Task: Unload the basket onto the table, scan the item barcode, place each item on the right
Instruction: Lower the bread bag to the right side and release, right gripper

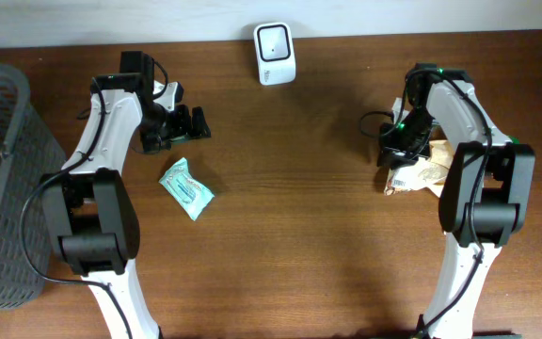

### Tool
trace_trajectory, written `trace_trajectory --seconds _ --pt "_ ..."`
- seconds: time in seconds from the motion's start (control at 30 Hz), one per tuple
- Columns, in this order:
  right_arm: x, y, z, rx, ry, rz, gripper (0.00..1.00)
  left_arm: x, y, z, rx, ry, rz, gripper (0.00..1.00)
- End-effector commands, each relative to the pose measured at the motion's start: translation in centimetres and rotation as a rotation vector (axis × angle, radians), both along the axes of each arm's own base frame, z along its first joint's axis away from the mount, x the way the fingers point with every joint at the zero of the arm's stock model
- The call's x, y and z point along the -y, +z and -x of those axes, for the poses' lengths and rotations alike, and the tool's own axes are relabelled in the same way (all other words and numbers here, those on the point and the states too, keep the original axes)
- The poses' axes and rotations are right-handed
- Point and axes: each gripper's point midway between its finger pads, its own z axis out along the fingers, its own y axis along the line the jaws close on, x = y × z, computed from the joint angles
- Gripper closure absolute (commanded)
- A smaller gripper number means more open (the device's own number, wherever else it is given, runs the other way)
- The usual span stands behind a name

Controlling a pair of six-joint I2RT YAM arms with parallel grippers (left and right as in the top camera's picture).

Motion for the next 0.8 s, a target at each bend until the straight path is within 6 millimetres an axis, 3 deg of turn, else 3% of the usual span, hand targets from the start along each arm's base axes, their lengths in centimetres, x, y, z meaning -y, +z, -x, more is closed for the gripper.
trace_trajectory --seconds 0.0,0.07,0.1,0.17,0.2,0.23,0.3,0.37,0.47,0.53,0.6,0.67,0.77 --pt "-4.4 4.3 -1.4 0.134 0.107 -0.178 0.71 -1.2 2.2 -1.4 0.062 -0.029 -0.049 0.01" --pt "-8.4 6.5 -1.7 0.202 0.187 -0.287 0.67 -2.9 5.2 -2.4 0.103 -0.001 -0.110 0.01" --pt "-11.4 7.2 -1.7 0.228 0.239 -0.345 0.62 -4.0 7.3 -2.9 0.129 0.021 -0.137 0.01" --pt "-16.4 7.9 -1.6 0.274 0.324 -0.445 0.50 -5.6 11.8 -3.7 0.199 0.062 -0.159 0.01" --pt "-19.5 8.2 -1.7 0.309 0.366 -0.487 0.43 -6.3 13.6 -3.8 0.226 0.077 -0.162 0.01" --pt "-21.4 8.3 -1.9 0.332 0.373 -0.496 0.35 -6.9 14.8 -3.7 0.243 0.091 -0.164 0.01" --pt "-25.9 7.9 -2.3 0.389 0.415 -0.527 0.17 -8.2 15.6 -3.3 0.243 0.118 -0.168 0.01" --pt "-30.8 7.2 -1.6 0.453 0.520 -0.567 0.12 -8.7 15.2 -3.1 0.223 0.127 -0.168 0.01" --pt "-38.0 5.7 1.6 0.500 0.677 -0.627 0.12 -8.7 14.8 -3.2 0.214 0.126 -0.167 0.01" --pt "-40.3 4.6 3.0 0.500 0.716 -0.635 0.12 -8.7 14.5 -3.3 0.208 0.125 -0.166 0.01" --pt "-41.4 3.0 3.8 0.478 0.714 -0.620 0.13 -8.7 14.0 -3.2 0.193 0.124 -0.165 0.01" --pt "-41.6 2.0 4.2 0.457 0.716 -0.616 0.19 -8.7 13.8 -3.2 0.188 0.124 -0.165 0.01" --pt "-41.9 0.1 4.7 0.423 0.701 -0.587 0.37 -8.7 13.7 -3.2 0.187 0.124 -0.164 0.01"
